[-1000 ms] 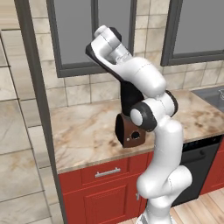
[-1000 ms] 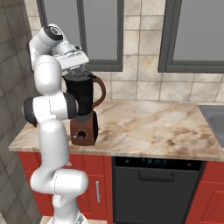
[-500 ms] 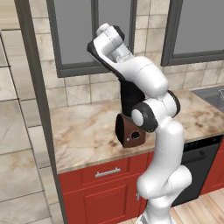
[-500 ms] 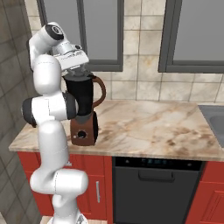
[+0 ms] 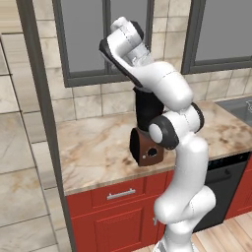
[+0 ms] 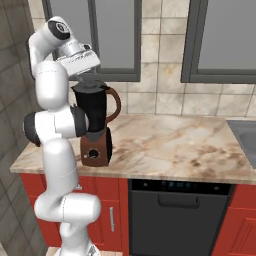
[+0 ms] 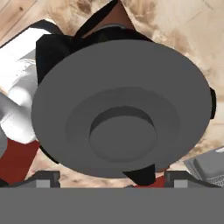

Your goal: Grab the lemon wedge and garlic from the fridge, place them in the blender, close the lid, and turn on the blender to create a marinade.

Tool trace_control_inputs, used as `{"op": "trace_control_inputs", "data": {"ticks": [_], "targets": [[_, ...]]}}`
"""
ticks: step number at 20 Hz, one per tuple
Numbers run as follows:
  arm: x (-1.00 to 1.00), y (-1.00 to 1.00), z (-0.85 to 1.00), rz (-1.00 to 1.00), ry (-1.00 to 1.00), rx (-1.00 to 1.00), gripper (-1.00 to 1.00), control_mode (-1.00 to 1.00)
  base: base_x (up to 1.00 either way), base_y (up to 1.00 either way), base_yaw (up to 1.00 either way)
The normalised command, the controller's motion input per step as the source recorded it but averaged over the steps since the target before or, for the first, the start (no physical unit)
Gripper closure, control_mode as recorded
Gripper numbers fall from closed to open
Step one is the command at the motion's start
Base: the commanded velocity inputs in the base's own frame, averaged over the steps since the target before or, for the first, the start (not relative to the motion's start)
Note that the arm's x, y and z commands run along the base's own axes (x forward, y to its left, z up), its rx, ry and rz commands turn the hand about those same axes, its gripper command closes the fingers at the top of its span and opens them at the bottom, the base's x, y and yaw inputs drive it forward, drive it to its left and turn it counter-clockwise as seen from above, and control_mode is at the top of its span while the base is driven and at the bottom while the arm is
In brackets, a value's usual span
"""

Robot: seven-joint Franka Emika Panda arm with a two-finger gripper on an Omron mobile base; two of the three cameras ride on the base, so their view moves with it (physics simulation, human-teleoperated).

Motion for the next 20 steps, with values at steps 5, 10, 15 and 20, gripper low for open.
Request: {"op": "trace_control_inputs", "data": {"ticks": [5,10,15,20], "targets": [[-0.37,0.00,0.09,-0.03,-0.11,0.05,-1.00,-1.00,0.00,0.00,0.00],[-1.00,-0.01,0.05,-0.01,-0.39,0.26,-1.00,-1.00,0.00,0.00,0.00],[-1.00,-0.07,-0.01,0.00,-0.54,0.35,-1.00,-1.00,0.00,0.00,0.00],[-1.00,-0.13,-0.30,0.00,-0.53,0.38,-1.00,-1.00,0.00,0.00,0.00]]}}
